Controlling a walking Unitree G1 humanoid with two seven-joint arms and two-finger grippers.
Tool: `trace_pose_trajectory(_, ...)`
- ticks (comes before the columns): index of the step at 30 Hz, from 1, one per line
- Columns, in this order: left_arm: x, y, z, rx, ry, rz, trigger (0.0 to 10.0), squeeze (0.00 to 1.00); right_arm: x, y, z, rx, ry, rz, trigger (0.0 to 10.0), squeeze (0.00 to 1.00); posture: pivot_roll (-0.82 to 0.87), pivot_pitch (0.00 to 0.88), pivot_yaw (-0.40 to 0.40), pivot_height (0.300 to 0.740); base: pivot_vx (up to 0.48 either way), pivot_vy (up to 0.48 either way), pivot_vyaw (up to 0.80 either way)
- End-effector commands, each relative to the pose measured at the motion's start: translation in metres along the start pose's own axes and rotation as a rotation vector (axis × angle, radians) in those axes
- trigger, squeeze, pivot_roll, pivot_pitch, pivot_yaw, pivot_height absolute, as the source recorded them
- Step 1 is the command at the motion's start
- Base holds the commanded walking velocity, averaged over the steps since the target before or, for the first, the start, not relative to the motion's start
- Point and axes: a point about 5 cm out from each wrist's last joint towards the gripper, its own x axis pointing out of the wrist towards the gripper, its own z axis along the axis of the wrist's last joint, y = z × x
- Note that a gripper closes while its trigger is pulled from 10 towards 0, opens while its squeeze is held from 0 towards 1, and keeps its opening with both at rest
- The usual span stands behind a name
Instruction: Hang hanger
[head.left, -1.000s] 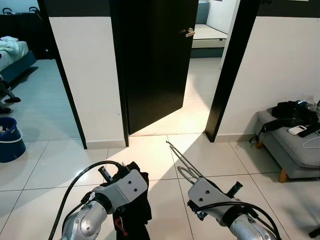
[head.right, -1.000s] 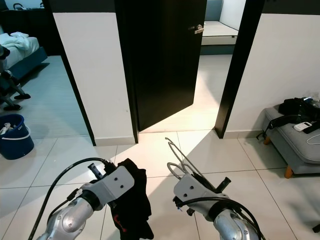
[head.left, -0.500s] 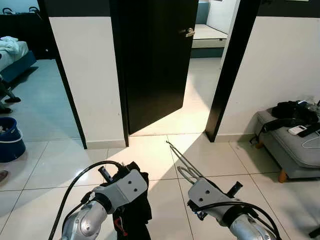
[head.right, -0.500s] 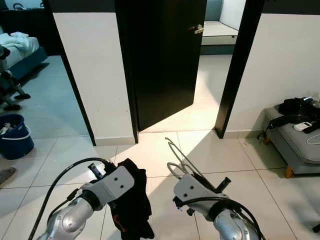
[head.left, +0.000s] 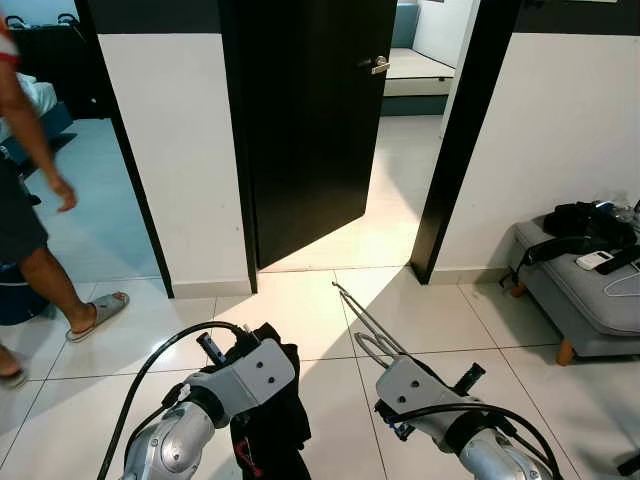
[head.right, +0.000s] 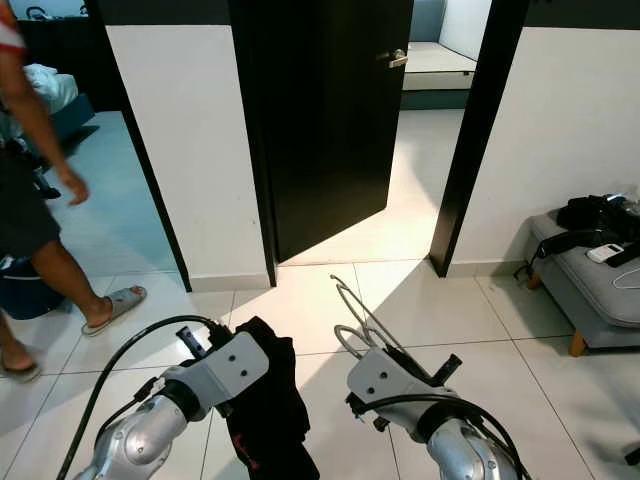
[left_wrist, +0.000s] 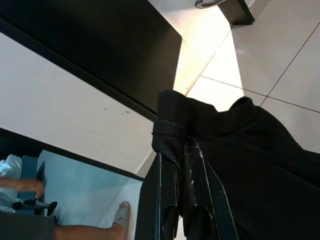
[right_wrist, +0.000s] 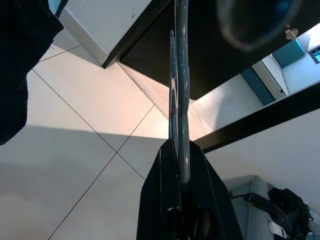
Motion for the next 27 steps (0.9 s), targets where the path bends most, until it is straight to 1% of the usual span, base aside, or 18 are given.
trace_pose_trajectory(1,-0.0007,0.0029,0.0067,0.014,-0.024,0.021,10.0,0.0,-0.001,-0.0009,0.0036,0.001,-0.018,-0.002,10.0,0.0,0.0,0.0,-0.011,0.74,0.0,0.0,0.0)
trace_pose_trajectory(27,-0.0008,0.0024,0.006,0.014,-0.023,0.02,10.0,0.0,-0.0008,-0.0004,0.0024,0.001,-0.016,-0.001,10.0,0.0,0.0,0.0,-0.008,0.74,0.0,0.0,0.0)
